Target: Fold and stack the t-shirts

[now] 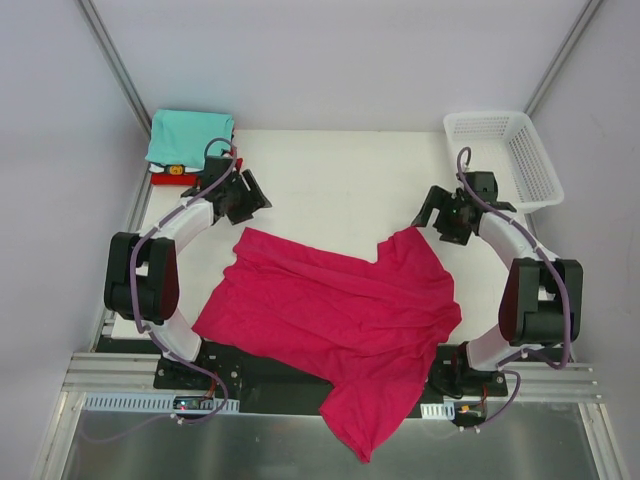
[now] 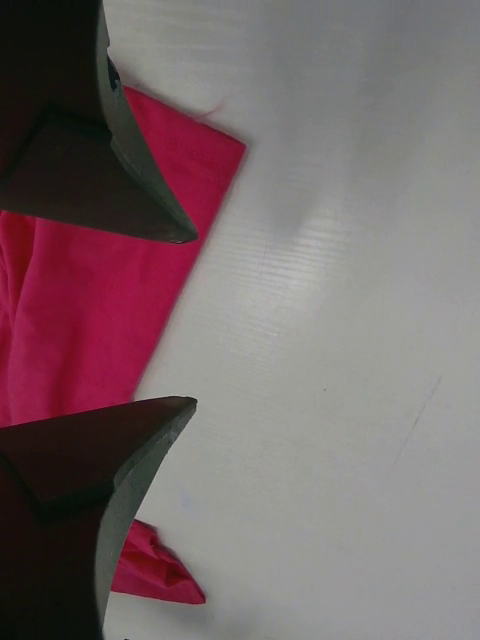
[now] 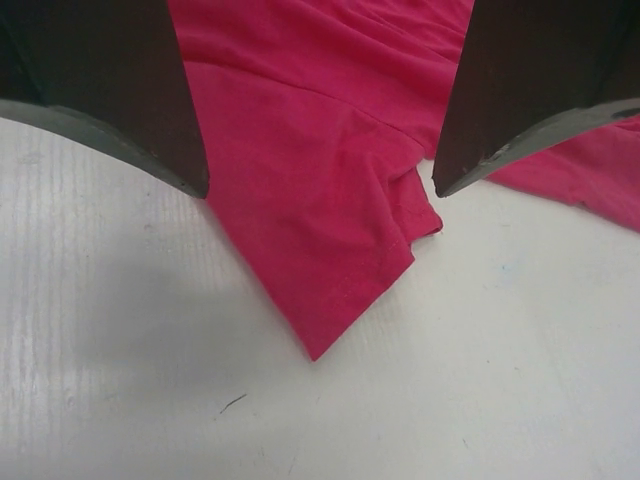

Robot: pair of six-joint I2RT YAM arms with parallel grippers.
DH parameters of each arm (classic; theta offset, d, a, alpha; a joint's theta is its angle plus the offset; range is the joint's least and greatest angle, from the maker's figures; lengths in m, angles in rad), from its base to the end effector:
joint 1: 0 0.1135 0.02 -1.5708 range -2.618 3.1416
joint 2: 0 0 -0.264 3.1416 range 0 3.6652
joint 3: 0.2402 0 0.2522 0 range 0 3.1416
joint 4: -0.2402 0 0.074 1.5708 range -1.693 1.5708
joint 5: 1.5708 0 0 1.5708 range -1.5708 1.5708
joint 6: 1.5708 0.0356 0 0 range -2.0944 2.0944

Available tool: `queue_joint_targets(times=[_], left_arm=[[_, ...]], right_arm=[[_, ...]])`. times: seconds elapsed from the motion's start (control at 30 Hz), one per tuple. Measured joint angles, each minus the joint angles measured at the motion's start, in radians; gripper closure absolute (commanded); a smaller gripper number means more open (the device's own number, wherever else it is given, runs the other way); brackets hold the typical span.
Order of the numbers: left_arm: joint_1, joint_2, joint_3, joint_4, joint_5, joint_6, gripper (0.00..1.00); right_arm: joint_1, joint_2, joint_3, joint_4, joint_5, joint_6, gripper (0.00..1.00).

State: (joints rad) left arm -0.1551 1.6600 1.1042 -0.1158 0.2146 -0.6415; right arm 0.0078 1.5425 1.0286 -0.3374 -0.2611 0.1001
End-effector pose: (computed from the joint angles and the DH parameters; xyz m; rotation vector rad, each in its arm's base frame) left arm 0.3628 -0.0644 0.2305 -0.4392 2.2684 -0.6610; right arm 0.3267 0.0117 0.2277 -0.0077 2.4161 0.3653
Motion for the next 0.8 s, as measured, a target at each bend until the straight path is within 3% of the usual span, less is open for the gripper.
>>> queue_joint_targets(times=[0.1,0.8], left_arm=[[0.007,0.003,-0.01,-0.002,-0.016,-0.002,0.4],[0.033,0.102,0.037,-0.024,-0.01,-0.011,0.45]], right_arm=[[0.0,0.023,0.0,-0.002,0.002,0.0,0.13],[0.0,0.34,0.25,0.004,-0.078,0.005,0.33]])
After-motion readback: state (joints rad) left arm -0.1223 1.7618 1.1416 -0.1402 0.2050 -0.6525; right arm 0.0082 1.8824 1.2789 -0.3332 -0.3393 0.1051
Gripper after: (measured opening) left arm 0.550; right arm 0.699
